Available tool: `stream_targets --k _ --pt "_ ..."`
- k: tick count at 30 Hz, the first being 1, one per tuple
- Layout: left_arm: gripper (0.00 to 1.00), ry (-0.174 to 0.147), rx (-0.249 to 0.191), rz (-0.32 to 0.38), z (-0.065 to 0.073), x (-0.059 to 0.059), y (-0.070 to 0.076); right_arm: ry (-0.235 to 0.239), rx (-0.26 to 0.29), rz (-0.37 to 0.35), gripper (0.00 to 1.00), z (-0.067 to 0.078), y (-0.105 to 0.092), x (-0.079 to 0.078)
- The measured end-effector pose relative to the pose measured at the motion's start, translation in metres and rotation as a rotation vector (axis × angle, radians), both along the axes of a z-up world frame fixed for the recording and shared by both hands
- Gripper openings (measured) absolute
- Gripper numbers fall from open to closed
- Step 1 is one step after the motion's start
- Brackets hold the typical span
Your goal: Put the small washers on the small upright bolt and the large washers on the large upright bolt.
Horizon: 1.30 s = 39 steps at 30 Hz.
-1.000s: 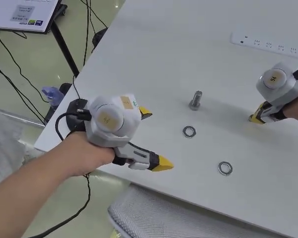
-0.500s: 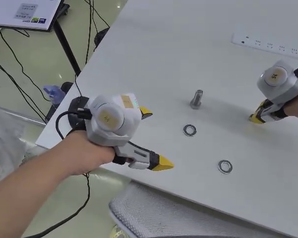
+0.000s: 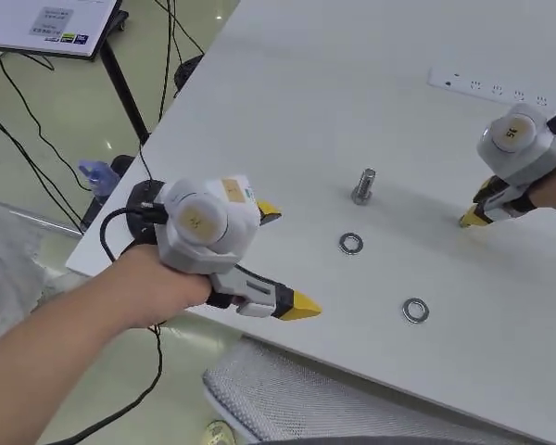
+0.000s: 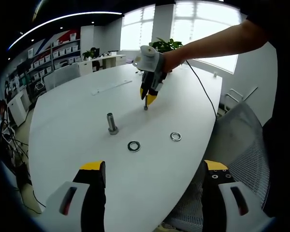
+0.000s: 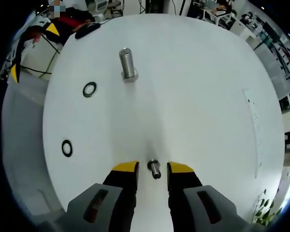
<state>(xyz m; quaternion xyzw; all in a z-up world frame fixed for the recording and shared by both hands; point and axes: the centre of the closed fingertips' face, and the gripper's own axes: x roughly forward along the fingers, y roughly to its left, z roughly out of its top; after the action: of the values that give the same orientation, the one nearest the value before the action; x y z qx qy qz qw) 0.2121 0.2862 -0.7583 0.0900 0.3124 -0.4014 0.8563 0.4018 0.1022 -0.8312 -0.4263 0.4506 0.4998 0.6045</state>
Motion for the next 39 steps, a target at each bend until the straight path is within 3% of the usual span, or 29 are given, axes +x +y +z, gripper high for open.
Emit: stream_targets --k 7,18,28,36,39 --pt "0.82 -0.012 0.001 0.001 0.004 -0.001 0.001 -0.004 0.023 0.045 0.27 0.009 0.017 -0.004" --pt "0.83 -0.017 0.007 0.005 0.007 -0.004 0.004 -0.002 0.038 0.116 0.31 0.023 0.035 -0.025" --pt "0.84 -0.027 0.007 0.006 0.011 -0.003 0.005 -0.005 0.042 0.178 0.33 0.025 0.04 -0.061" --pt "0.84 -0.025 0.008 0.004 0.009 -0.003 0.009 0.026 0.068 0.199 0.37 0.025 0.042 -0.089" --pt "0.9 -0.041 0.017 0.023 0.009 0.0 0.012 0.029 0.068 0.206 0.37 0.023 0.041 -0.097"
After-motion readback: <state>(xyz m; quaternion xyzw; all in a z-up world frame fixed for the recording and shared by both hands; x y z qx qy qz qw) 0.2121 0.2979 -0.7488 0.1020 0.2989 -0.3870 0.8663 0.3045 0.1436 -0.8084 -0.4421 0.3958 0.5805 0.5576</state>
